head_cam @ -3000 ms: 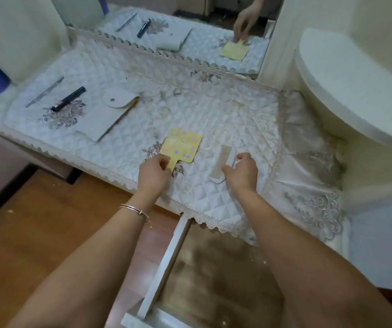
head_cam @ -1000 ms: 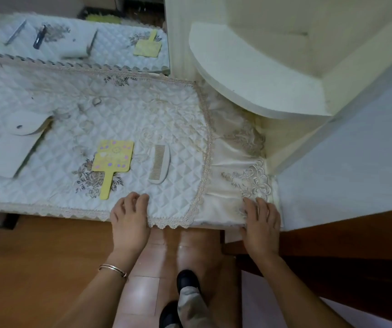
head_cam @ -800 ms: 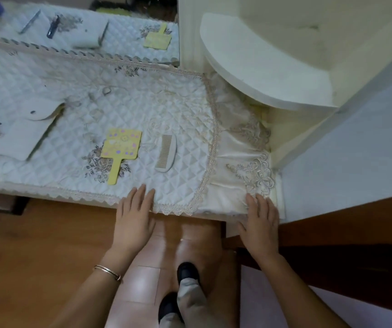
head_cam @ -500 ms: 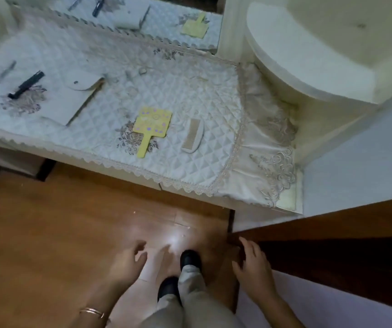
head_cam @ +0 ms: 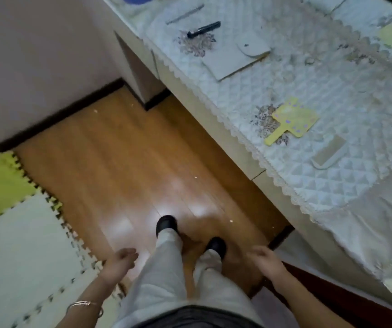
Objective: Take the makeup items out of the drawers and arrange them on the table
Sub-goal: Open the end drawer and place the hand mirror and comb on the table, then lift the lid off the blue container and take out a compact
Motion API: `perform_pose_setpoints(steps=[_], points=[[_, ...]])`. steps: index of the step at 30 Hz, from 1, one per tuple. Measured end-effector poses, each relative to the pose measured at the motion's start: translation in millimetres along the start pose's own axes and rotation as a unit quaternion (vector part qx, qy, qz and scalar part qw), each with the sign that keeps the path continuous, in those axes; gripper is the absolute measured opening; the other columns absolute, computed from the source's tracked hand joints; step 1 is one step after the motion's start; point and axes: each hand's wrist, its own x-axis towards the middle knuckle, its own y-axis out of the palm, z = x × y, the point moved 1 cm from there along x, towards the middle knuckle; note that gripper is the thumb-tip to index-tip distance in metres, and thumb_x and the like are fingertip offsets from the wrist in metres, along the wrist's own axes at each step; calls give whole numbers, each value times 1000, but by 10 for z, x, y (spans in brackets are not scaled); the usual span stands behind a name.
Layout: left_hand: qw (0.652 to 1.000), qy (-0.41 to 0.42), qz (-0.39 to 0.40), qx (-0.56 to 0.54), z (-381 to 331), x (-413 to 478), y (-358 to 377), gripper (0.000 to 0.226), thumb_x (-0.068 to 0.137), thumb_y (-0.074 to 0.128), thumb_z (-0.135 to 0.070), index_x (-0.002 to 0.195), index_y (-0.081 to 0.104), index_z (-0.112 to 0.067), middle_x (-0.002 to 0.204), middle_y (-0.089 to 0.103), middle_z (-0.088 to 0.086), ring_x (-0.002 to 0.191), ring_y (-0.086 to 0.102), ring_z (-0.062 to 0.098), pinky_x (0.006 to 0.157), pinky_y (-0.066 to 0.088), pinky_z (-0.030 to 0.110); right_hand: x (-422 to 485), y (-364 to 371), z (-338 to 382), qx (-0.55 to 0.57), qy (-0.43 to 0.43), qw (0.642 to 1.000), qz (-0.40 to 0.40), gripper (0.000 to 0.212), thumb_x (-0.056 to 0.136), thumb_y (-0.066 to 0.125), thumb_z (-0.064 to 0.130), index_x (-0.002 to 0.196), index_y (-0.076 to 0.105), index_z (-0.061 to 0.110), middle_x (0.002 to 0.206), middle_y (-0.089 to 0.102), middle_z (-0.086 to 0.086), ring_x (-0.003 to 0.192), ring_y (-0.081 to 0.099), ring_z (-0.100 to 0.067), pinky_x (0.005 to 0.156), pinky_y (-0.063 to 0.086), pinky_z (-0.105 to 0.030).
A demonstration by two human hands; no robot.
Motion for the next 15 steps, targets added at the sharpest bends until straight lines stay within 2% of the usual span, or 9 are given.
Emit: perform_pose_setpoints(steps=[2, 4, 6, 7, 8, 11, 12, 14, 15], points=[[999, -12, -11, -46, -6, 31, -192, 26, 91, 52, -17, 114, 56, -6, 112, 59, 10, 94, 59, 25, 69, 42, 28, 16, 125, 363, -16, -14, 1000, 15, 40, 84, 64, 14, 120, 52, 2, 113, 58, -12, 102, 56, -25, 86, 48, -32], [996, -16, -25, -82, -23, 128, -405, 23, 91, 52, -19, 112, 56, -9, 111, 59, 8, 94, 59, 24, 65, 40, 26, 29, 264, 751, -31, -29, 999, 14, 37, 85, 62, 11, 119, 52, -1, 115, 59, -15, 99, 56, -25, 87, 50, -26], [994, -15, -28, -101, -76, 234, -600, 12, 91, 52, -19, 97, 59, -12, 105, 59, 8, 91, 58, 24, 66, 39, 27, 6, 404, 1109, -18, -52, 998, 19, 31, 88, 55, 5, 117, 50, -5, 111, 57, -17, 86, 52, -19, 60, 48, -6], [994, -15, -28, -108, -127, 305, -711, 9, 91, 52, -17, 84, 58, -14, 99, 58, 8, 87, 56, 24, 66, 38, 29, -14, 494, 1299, -12, -57, 998, 19, 26, 90, 52, 3, 115, 50, -5, 107, 56, -17, 79, 50, -15, 47, 44, -4], [993, -15, -26, -111, -166, 405, -832, 17, 90, 51, -13, 73, 53, -16, 92, 55, 9, 82, 53, 23, 65, 37, 30, -15, 584, 1466, -5, -62, 998, 11, 22, 91, 49, 3, 112, 51, -3, 101, 55, -15, 74, 49, -13, 42, 43, -6], [992, -17, -19, -121, -343, 680, -1205, 27, 90, 44, -2, 67, 45, -14, 82, 45, 9, 76, 44, 20, 57, 35, 26, 15, 933, 1900, 15, -69, 997, -8, 23, 91, 50, 8, 112, 54, 0, 97, 57, -11, 69, 53, -13, 46, 48, -15], [992, -16, -19, -123, -416, 760, -1358, 28, 90, 43, 0, 65, 44, -13, 81, 43, 8, 75, 42, 20, 55, 34, 25, 18, 1060, 2006, 16, -70, 997, -12, 26, 90, 51, 10, 114, 54, 0, 100, 59, -12, 72, 56, -16, 54, 52, -21], [991, -1, -34, -133, -549, 917, -1692, 28, 91, 45, -1, 65, 46, -11, 82, 45, 9, 75, 42, 21, 56, 33, 25, -5, 1310, 2219, 34, -64, 997, -2, 28, 87, 54, 13, 114, 55, 4, 105, 62, -14, 84, 61, -25, 75, 56, -41], [989, -4, -43, -141, -590, 1001, -1831, 23, 91, 47, -2, 69, 50, -8, 84, 47, 10, 77, 44, 22, 56, 33, 25, -32, 1425, 2336, 44, -61, 997, 5, 26, 87, 55, 13, 111, 56, 6, 103, 63, -14, 86, 61, -26, 79, 55, -44]])
